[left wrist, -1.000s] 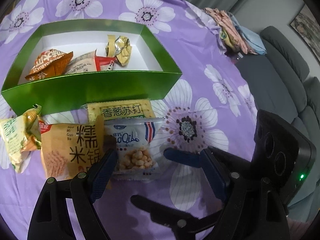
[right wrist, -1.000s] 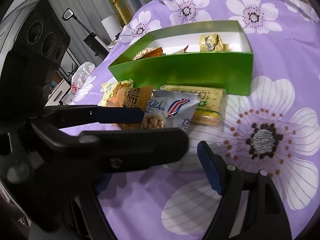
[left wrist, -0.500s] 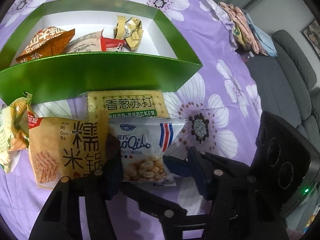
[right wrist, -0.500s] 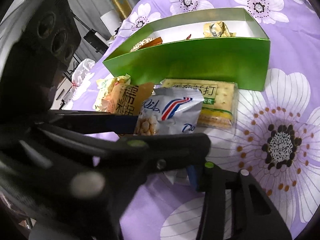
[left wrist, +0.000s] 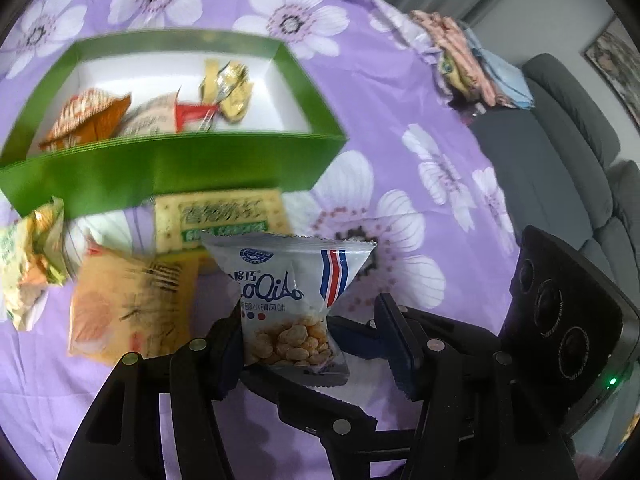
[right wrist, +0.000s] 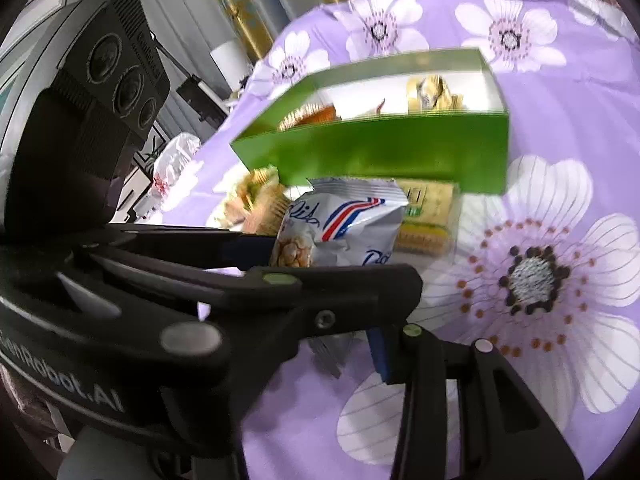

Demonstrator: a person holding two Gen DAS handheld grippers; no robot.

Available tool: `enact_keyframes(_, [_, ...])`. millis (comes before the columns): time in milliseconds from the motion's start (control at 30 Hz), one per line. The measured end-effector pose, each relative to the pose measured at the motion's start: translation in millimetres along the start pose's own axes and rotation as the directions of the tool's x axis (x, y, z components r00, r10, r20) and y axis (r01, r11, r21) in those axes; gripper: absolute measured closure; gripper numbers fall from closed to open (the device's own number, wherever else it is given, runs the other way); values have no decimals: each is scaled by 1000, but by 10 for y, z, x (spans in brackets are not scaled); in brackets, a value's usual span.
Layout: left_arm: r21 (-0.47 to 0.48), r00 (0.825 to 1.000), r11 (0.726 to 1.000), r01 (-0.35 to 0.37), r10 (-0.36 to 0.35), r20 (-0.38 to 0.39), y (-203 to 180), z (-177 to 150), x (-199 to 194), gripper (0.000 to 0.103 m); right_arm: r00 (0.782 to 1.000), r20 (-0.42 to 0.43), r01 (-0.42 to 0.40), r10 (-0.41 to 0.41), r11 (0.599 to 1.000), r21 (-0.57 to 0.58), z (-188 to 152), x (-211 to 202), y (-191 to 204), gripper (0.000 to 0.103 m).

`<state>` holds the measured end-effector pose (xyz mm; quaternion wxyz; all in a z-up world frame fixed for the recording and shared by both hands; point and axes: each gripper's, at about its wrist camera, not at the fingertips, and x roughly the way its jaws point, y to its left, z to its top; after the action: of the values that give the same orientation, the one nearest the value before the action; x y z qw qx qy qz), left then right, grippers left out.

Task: Organize snacks
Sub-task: 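Lift the peanut bag with the left gripper over the green box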

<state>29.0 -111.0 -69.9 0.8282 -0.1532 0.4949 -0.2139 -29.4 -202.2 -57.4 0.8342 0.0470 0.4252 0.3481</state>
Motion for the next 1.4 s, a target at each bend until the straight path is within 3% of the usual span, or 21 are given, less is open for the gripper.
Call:
enact_keyframes(567, [60,993,998,9,-16,113,-234,236,-347,43,993,115,4,2,999,-48,290,-285,89,61])
enact_keyframes(967, [32,986,999,2,-7,168,-15,495,-481,43,990,139,0,14,995,-101,601,-116,174,61])
enact_keyframes(1400, [4,974,1000,-17,16,227,307,987,-549,43,986,165,-6,34,986,-168,1100,168,139,61])
